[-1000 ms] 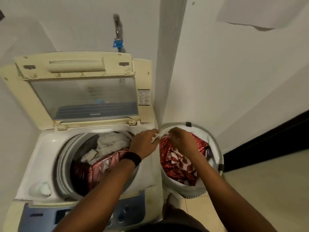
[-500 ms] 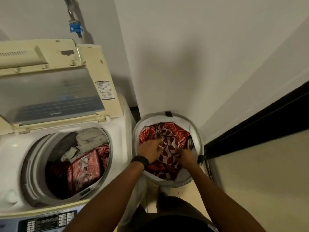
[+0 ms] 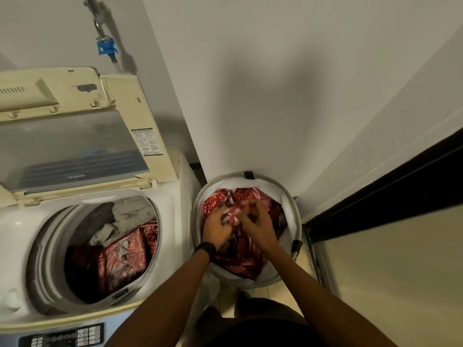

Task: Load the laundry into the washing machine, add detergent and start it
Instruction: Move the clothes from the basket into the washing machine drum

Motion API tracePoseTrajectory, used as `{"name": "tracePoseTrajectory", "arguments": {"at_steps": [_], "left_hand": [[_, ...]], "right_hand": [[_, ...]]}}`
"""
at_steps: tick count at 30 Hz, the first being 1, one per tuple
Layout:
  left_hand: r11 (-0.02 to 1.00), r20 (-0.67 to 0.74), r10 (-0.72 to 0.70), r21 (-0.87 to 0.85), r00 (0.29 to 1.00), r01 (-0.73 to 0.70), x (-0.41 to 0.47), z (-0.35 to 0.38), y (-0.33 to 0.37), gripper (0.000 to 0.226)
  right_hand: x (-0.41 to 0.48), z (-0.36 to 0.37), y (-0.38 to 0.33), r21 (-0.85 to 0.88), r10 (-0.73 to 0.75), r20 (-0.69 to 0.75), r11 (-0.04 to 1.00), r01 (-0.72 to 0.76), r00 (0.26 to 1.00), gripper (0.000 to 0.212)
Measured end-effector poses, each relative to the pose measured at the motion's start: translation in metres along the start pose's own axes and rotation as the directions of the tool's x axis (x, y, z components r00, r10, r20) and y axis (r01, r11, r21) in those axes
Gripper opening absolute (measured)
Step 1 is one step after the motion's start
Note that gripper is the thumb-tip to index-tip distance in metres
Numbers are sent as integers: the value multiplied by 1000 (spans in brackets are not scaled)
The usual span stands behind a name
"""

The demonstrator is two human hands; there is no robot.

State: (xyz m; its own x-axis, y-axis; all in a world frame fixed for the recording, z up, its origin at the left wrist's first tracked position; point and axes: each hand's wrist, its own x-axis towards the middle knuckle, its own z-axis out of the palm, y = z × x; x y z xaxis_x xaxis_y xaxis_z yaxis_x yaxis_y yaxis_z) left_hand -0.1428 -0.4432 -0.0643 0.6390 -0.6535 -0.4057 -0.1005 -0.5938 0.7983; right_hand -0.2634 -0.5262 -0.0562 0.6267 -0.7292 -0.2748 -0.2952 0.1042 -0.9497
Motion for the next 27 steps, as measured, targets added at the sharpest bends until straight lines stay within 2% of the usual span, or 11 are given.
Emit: {"name": "tracePoseTrajectory", "arguments": {"at_steps": [3,6,8,11,12,15,17,20,21,24,27], "left_hand": [[973,-145,-146,-201,979,116,8,-19,17,27],[939,-263,-177,-333,948,84,18,-36,30,24],[905,-302,-190,-422,934,47,22,-44,38,32],[874,-321,-191,-486,928,11,26,-47,48,44],[874,-326,-194,-486,925,12,25,-47,49,42],[864,-329,-211,-503,920,18,18,-49,50,29],[859,-324,-223,-511,919,28,14,-50,44,27],[844,-308,-249,-535,918,49,10,-51,40,24],[844,-307,-256,-534,917,57,9,-51,41,25],[828,-307,-260,-559,916,48,5,-49,39,26],[844,-328,-239,-535,914,28,3,-52,42,26]], "right_hand": [[0,-7,15,55,55,-146,997,-47,988,23],[-4,-22,47,24,161,-262,987,-160,951,24],[-7,-28,66,-19,202,-262,977,-214,944,44],[-11,-25,71,-182,176,-217,959,-217,960,96],[-11,-24,70,-205,153,-226,958,-201,962,107],[-6,-28,65,-295,159,-284,924,-244,946,117],[2,-36,74,-361,237,-272,873,-327,933,109],[12,-43,91,-367,316,-250,844,-391,915,92],[14,-45,91,-369,322,-239,842,-392,916,84],[18,-48,82,-400,332,-240,822,-405,912,42],[13,-45,76,-328,251,-282,882,-339,926,30]]}}
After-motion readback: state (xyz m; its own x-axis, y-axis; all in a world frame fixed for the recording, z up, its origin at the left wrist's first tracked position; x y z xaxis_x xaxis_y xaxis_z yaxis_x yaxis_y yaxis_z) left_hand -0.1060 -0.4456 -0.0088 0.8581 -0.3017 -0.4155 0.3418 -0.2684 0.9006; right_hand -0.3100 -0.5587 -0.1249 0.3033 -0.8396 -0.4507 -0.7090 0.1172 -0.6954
